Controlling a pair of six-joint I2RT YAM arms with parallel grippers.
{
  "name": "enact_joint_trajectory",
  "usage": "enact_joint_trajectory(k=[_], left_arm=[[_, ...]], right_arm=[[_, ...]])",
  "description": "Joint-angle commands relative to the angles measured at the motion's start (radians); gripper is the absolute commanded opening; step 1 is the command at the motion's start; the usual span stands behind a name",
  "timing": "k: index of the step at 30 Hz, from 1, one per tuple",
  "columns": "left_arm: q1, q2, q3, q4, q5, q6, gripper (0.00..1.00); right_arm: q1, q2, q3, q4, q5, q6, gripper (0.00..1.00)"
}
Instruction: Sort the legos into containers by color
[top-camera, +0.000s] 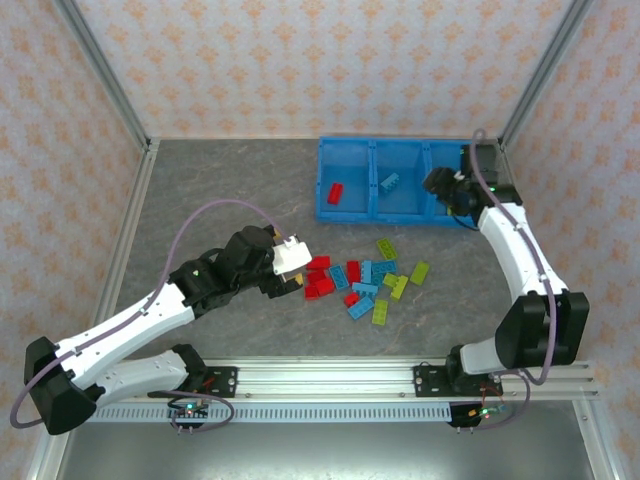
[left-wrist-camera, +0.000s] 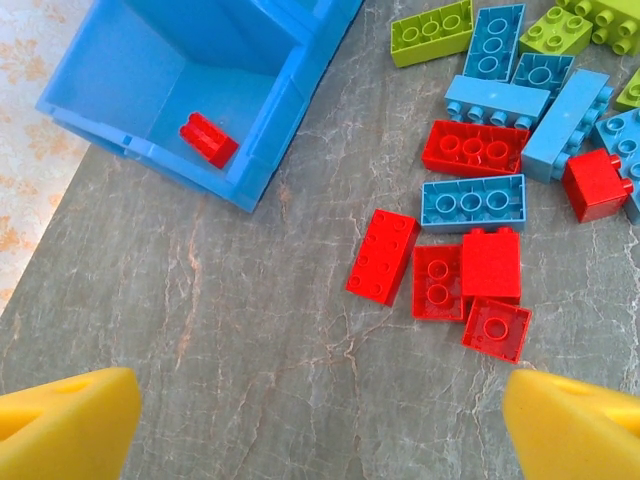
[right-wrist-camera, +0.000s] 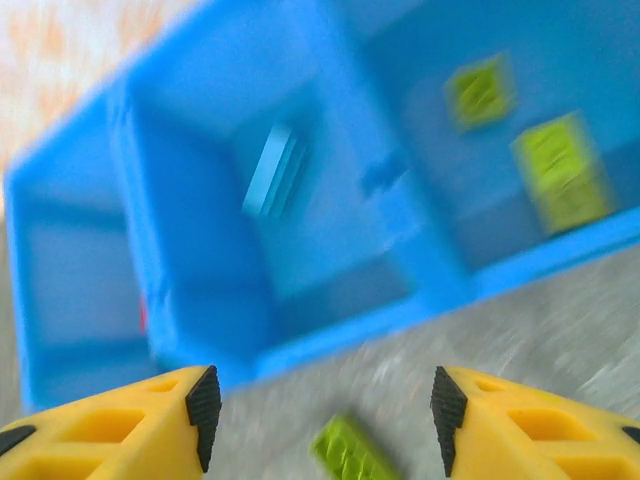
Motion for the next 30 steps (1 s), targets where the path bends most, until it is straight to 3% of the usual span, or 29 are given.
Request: enact_joint_trajectory(k=[1, 3, 6, 11, 16, 18, 24, 30], left_arm=[[0.011, -0.013, 0.003, -0.005, 0.015, 0.002, 0.94], [0.011, -0.012, 0.003, -0.006, 0.028, 0.006, 0.95], [0.012, -0.006, 0.003, -0.007, 0.048, 0.006, 0.95], [0.012, 0.005, 0.009, -0.014, 0.040, 0.005, 0.96], [0.011, 0.008, 0.010, -0.014, -0.017, 0.004, 0.96], [0.012, 0.005, 0.008, -0.013, -0.014, 0.003, 0.96], [0.011, 0.010, 0.009, -0.014, -0.005, 0.003, 0.96], [0.011, 0.016, 0.017, -0.023, -0.028, 0.004, 0.96]], right_arm=[[0.156, 0.032, -0.058, -0.144, -0.045, -0.119, 0.61], [0.236, 0.057, -0.088, -0.143, 0.053, -0.152, 0.66], [0.277, 0.131, -0.093, -0.141, 0.168, -0.170, 0.69], [0.301, 0.255, -0.073, -0.109, 0.196, -0.217, 0.75], [0.321, 0.381, -0.036, -0.103, 0.183, -0.241, 0.74], [0.320, 0.405, -0.038, -0.089, 0.211, -0.229, 0.69], [0.321, 0.392, -0.063, -0.057, 0.262, -0.190, 0.37], [0.320, 0.252, -0.111, -0.034, 0.300, -0.164, 0.27]])
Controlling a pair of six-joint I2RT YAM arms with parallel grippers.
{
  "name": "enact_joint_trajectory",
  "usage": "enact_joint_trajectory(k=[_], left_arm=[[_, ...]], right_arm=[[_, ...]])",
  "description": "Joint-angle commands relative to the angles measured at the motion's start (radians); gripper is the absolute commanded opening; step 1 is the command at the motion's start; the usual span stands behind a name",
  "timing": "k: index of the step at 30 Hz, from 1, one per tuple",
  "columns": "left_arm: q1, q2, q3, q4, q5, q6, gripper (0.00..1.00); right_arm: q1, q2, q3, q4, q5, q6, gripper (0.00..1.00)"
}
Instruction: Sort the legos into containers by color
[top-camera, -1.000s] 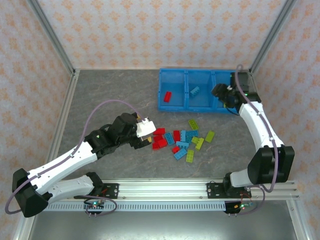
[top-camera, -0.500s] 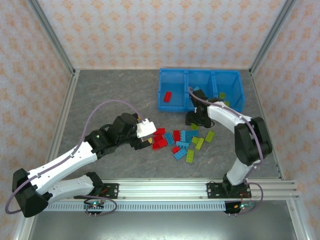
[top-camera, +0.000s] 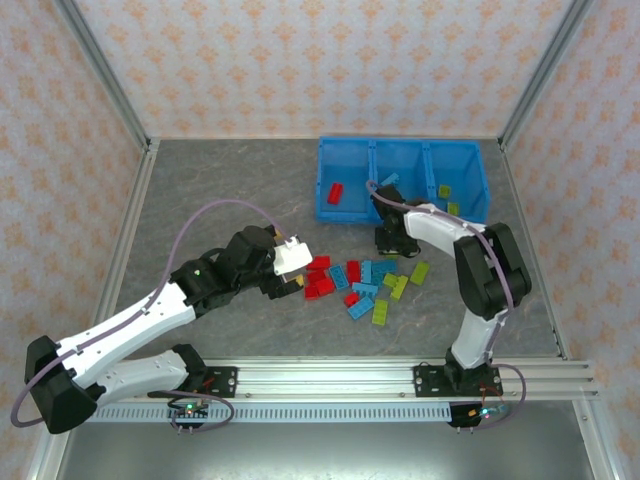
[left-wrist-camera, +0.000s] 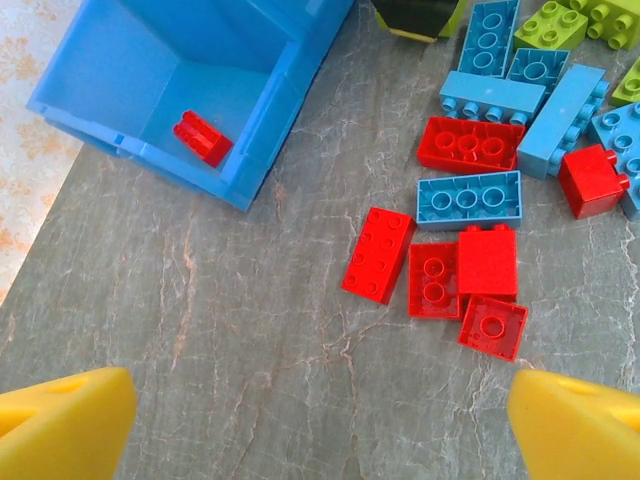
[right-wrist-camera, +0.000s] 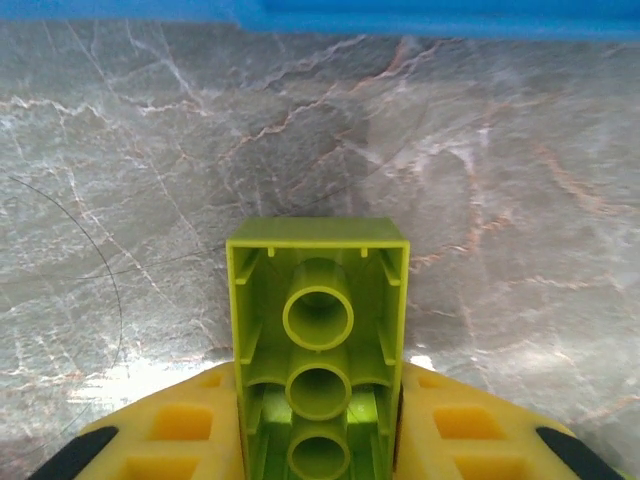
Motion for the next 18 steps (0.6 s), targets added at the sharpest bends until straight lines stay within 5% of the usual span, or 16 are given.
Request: enact_joint_trajectory(k=[1, 6, 10, 14, 18], left_arm=[[0.011, 0.004, 0.017, -0.021, -0.027, -0.002, 0.96], [0.012, -0.004, 0.015, -0.016, -0.016, -0.001, 0.96], [0.011, -0.002, 0.017, -0.019, -0.016, -0.001, 0.96], [0.011, -0.007, 0.019, -0.022, -0.019, -0.002, 0.96], [0.011, -0.013, 0.017, -0.024, -0.025, 0.000, 0.96]], right_arm=[[0.000, -0.145, -0.036, 0.036, 0.058, 0.022, 0.25], [-0.042, -0.368, -0.110, 0.166, 0.119, 0.077, 0.22], [-0.211, -0.422, -0.080, 0.219, 0.090, 0.170, 0.21], [-0.402, -0.296, 0.010, 0.271, -0.006, 0.219, 0.21], [-0.469, -0.079, 0.206, 0.192, -0.062, 0.199, 0.22]])
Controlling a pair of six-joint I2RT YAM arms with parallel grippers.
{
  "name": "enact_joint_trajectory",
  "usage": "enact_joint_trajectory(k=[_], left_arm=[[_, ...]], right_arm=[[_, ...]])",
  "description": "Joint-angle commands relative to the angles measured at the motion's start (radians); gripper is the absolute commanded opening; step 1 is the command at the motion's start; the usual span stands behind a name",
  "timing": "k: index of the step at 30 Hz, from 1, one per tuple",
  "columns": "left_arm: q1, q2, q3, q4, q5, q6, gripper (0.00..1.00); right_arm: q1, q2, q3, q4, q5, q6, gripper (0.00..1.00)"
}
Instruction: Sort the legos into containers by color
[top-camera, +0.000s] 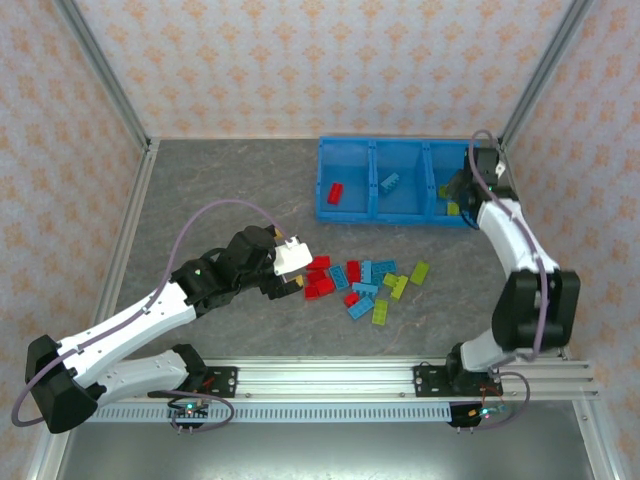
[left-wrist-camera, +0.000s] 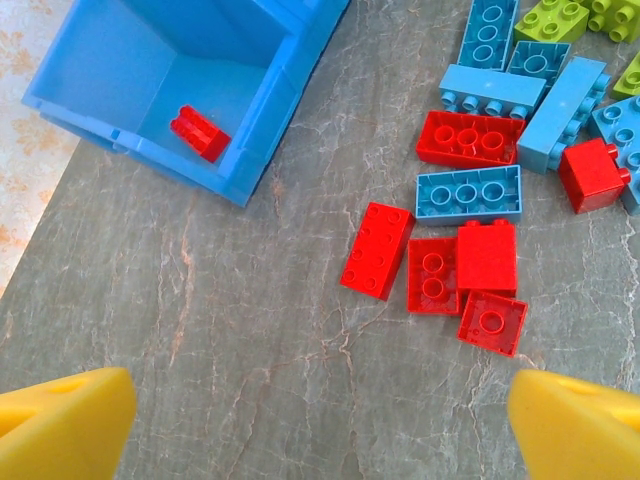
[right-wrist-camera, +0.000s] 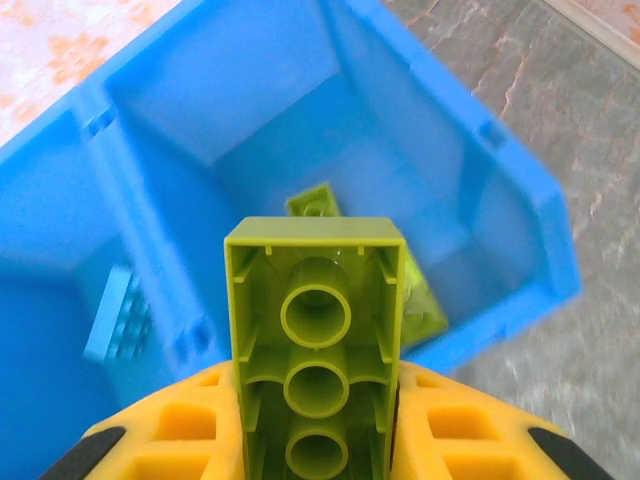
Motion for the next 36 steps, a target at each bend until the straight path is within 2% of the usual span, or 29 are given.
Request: enact_joint_trajectory(k=[1, 3, 4, 7, 10, 14, 17, 21, 23, 25, 26, 29, 32, 34, 36], left_arm=[[0.011, -0.017, 0.018, -0.017, -0.028, 0.000, 0.96], [0.012, -0.018, 0.015, -0.017, -0.030, 0.001, 0.96], [0.012, -0.019, 0.015, -0.016, -0.030, 0.001, 0.96], [0.012, -0.017, 0.016, -0.018, -0.034, 0.006, 0.96], [0.012, -0.014, 0.013, -0.021, -0.030, 0.012, 0.96], [0.011, -0.013, 0.007, -0.014, -0.010, 0.012, 0.97], [0.011, -0.004, 0.002, 0.004, -0.014, -0.014, 0.98], [0.015, 0.036, 0.023, 0.010, -0.051, -0.063, 1.00], [0.027, 0.063, 0.045, 0.007, -0.075, -0.106, 1.00], [0.054, 0.096, 0.079, 0.002, -0.097, -0.181, 1.00], [0.064, 0.113, 0.103, -0.004, -0.116, -0.225, 1.00], [0.073, 0.203, 0.236, -0.098, -0.164, -0.450, 1.00], [0.073, 0.301, 0.320, -0.164, -0.165, -0.761, 0.99], [0.072, 0.355, 0.322, -0.146, -0.117, -0.973, 0.96], [0.058, 0.394, 0.290, -0.072, -0.062, -1.096, 0.95]], right_arm=[[-0.022, 0.162, 0.144, -0.041, -0.067, 0.018, 0.22], [-0.034, 0.235, 0.230, -0.078, -0.063, 0.023, 0.26], [-0.039, 0.264, 0.271, -0.095, -0.057, 0.031, 0.30], [-0.046, 0.309, 0.361, -0.153, -0.047, 0.062, 0.52], [-0.046, 0.279, 0.359, -0.153, -0.069, 0.085, 0.59], [-0.040, 0.158, 0.261, -0.130, -0.106, 0.102, 0.61], [-0.015, 0.022, 0.140, -0.113, -0.184, 0.115, 0.62], [0.076, -0.195, -0.022, -0.113, -0.265, 0.106, 0.68], [0.148, -0.289, -0.081, -0.123, -0.298, 0.076, 0.77], [0.254, -0.371, -0.123, -0.153, -0.284, 0.039, 0.94], [0.294, -0.390, -0.135, -0.169, -0.278, 0.024, 1.00], [0.380, -0.449, -0.158, -0.236, -0.330, 0.008, 0.99], [0.419, -0.469, -0.155, -0.320, -0.376, 0.006, 0.99], [0.431, -0.477, -0.136, -0.385, -0.373, -0.010, 0.99], [0.432, -0.483, -0.117, -0.431, -0.340, -0.029, 0.99]])
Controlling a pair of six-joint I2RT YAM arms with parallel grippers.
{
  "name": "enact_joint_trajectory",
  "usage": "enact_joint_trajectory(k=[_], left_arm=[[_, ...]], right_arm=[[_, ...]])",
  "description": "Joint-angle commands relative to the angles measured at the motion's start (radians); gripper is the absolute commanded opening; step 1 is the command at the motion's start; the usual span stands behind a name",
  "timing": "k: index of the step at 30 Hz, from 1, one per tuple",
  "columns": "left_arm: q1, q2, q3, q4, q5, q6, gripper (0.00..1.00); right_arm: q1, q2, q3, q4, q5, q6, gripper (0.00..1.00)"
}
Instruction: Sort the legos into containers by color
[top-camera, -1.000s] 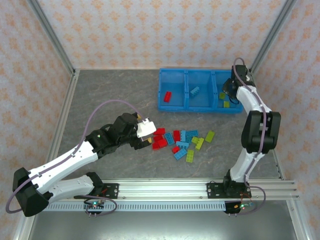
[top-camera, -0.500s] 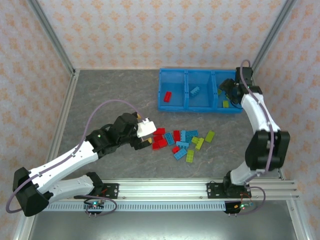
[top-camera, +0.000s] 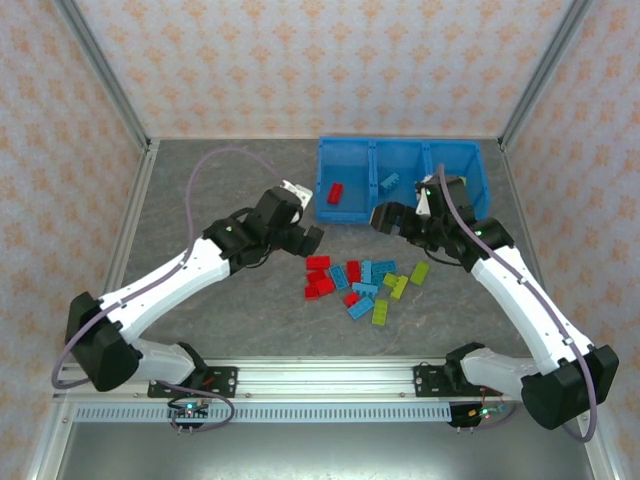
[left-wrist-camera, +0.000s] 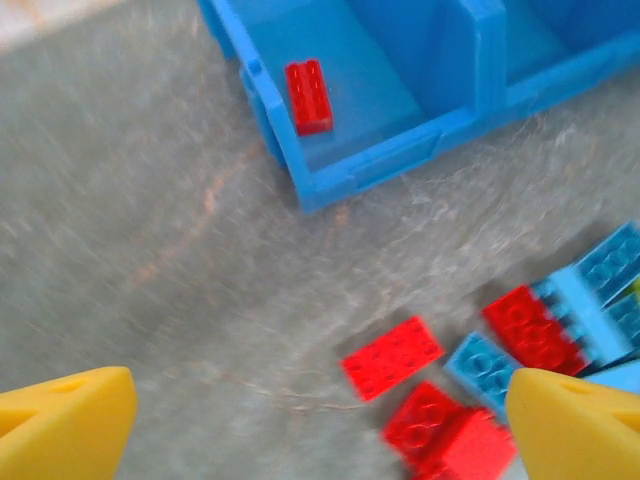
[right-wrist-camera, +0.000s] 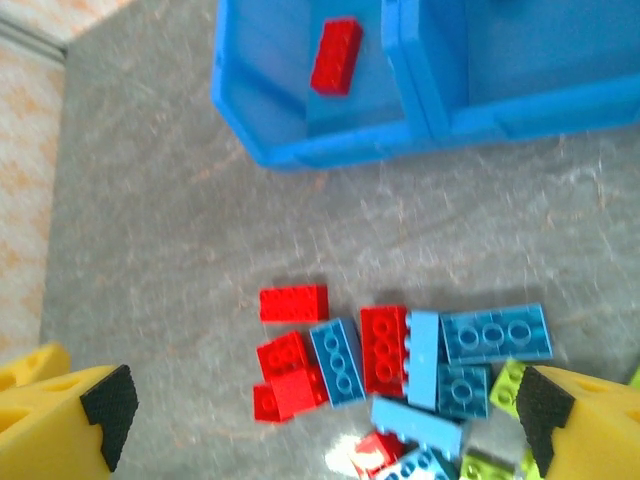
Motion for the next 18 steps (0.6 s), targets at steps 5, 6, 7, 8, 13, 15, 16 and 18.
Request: enact_joint_trajectory(k=[5, 6, 7, 8, 13, 15, 16, 18], left_arm=[[-0.035, 0.219, -0.004, 0.049, 0.058, -0.539, 0.95], [-0.040, 0.261, 0.023, 0.030, 0.055, -0.543, 0.95], [-0.049, 0.300, 0.051, 0.012, 0.052, -0.539, 0.95], [-0.057, 0.329, 0.078, -0.005, 0.041, -0.532, 0.95], [-0.076, 0.450, 0.108, -0.015, -0.019, -0.571, 0.95], [-0.076, 0.474, 0.100, 0.004, -0.018, -0.588, 0.95], [-0.076, 0.486, 0.101, 0.008, -0.028, -0.595, 0.95], [-0.075, 0.511, 0.107, 0.011, -0.048, -0.599, 0.92]], right_arm=[[0.005, -0.017, 0.047, -0.126, 0.064, -0.054, 0.99], [0.006, -0.008, 0.049, -0.120, 0.061, -0.051, 0.99], [0.005, 0.000, 0.049, -0.114, 0.059, -0.047, 0.99], [0.005, 0.006, 0.046, -0.109, 0.059, -0.045, 0.99], [0.005, 0.006, 0.022, -0.096, 0.054, -0.041, 0.99], [0.004, -0.003, 0.013, -0.102, 0.070, -0.043, 0.99], [0.005, -0.008, 0.006, -0.103, 0.077, -0.047, 0.99], [0.005, -0.012, -0.011, -0.098, 0.088, -0.049, 0.99]])
